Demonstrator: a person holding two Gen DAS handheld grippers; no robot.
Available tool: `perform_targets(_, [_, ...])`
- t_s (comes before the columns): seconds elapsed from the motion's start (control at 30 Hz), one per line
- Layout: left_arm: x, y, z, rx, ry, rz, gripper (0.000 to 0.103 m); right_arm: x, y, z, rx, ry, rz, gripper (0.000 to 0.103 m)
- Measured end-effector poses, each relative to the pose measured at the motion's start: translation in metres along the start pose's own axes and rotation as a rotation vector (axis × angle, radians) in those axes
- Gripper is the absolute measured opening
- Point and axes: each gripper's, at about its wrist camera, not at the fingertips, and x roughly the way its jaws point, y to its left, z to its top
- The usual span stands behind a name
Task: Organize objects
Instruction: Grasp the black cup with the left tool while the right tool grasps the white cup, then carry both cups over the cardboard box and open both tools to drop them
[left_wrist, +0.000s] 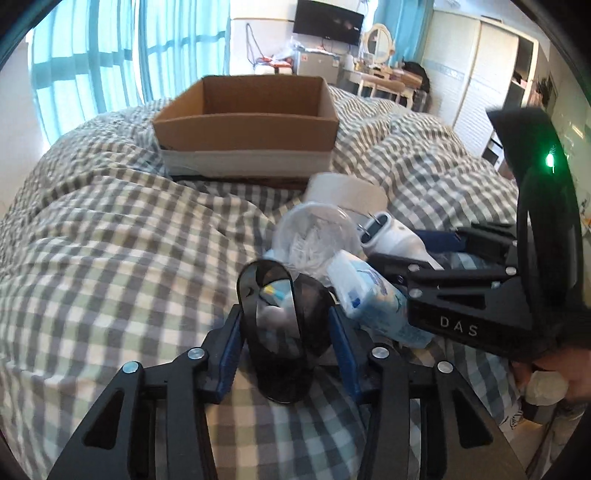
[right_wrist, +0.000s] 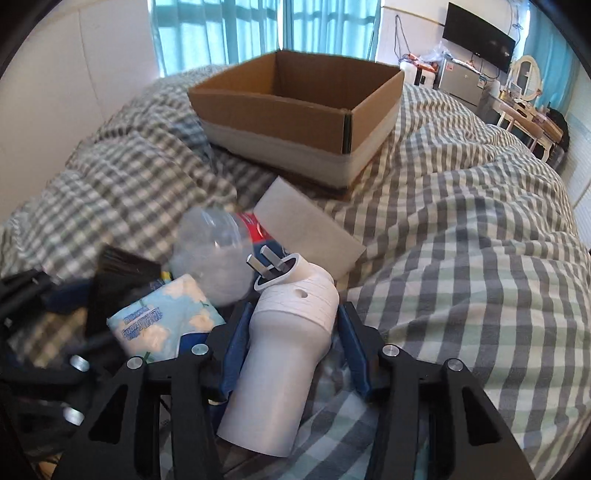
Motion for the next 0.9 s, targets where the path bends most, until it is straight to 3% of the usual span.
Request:
perform_targets(0.13, [-0.011, 0.012, 0.007, -0.034, -0.039, 0.021, 0.038, -0.012, -0.001, 0.001, 0.023, -0.036, 0.013, 0.048])
perform_targets(0.17, [-0.014, 0.016, 0.01, -0.041, -0.052, 0.028, 0.029, -0.018, -0.002, 0.002, 0.028, -0.053, 0.02, 0.047])
perform_targets(0.5, [-0.02, 0.048, 0.048, -0.104, -0.102, 0.022, 0.028, -0.065, -0.006, 0.047, 0.021, -0.189, 0.051, 0.047])
perform_targets(0.9, [-0.044, 0.085, 0.165, -0.107, -0.253, 0.031, 0.028, -0.084, -0.018, 0.148, -0.029, -0.303, 0.056, 0.047])
